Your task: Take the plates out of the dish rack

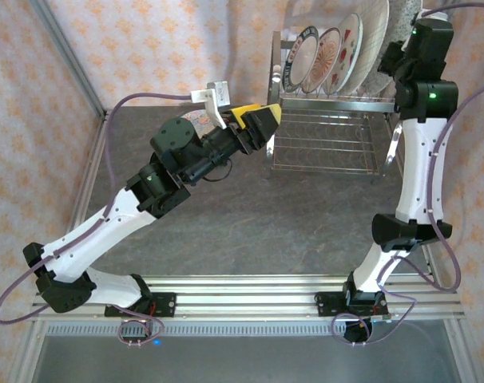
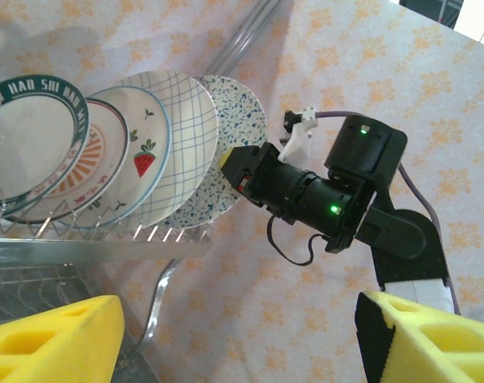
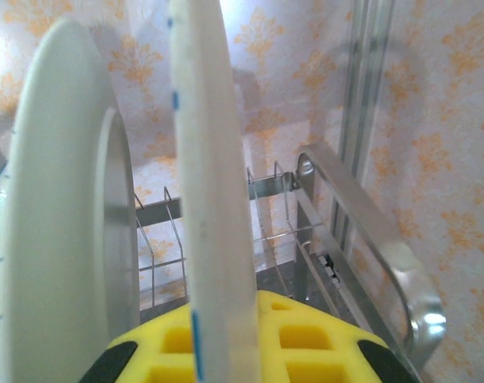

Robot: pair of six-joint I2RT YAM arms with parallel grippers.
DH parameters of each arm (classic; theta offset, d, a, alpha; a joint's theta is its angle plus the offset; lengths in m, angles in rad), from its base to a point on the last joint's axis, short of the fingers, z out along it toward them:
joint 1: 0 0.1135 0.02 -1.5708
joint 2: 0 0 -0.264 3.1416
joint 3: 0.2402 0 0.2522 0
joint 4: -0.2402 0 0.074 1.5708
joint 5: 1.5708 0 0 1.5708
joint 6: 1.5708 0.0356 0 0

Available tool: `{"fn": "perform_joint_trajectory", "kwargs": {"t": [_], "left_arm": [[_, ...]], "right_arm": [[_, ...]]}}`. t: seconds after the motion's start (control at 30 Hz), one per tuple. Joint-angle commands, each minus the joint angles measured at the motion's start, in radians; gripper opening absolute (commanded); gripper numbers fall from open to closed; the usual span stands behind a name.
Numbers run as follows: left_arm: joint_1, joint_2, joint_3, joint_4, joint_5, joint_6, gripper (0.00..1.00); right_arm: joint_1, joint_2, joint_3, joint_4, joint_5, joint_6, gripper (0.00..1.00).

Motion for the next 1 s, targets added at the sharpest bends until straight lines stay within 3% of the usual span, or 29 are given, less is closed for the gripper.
{"fn": "perform_joint_trajectory", "kwargs": {"t": [0.0,0.23,0.53,0.77,0.97], "left_arm": [[-0.005,0.013,0.045,0.031,0.042,-0.038,0.75],[-0.006,0.088,0.116,0.039,0.101,-0.15,0.75],[-0.024,0.322,0.294,-0.009,0.218,-0.48,0.73],[-0.103,0.511,0.484,-0.075,0.247,-0.554,0.73],[-0.14,0.655,0.589,-0.014,0.274,-0.653,0.72]], "right_arm": [[0.002,-0.095,0.042,0.043,0.059,-0.015,0.0],[0.001,-0.213,-0.02,0.033,0.06,0.032,0.0],[0.001,-0.398,-0.137,-0.056,0.082,0.197,0.0],[0.001,-0.537,-0.224,-0.17,0.104,0.374,0.0],[0.001,-0.624,-0.284,-0.214,0.076,0.467,0.0]]}}
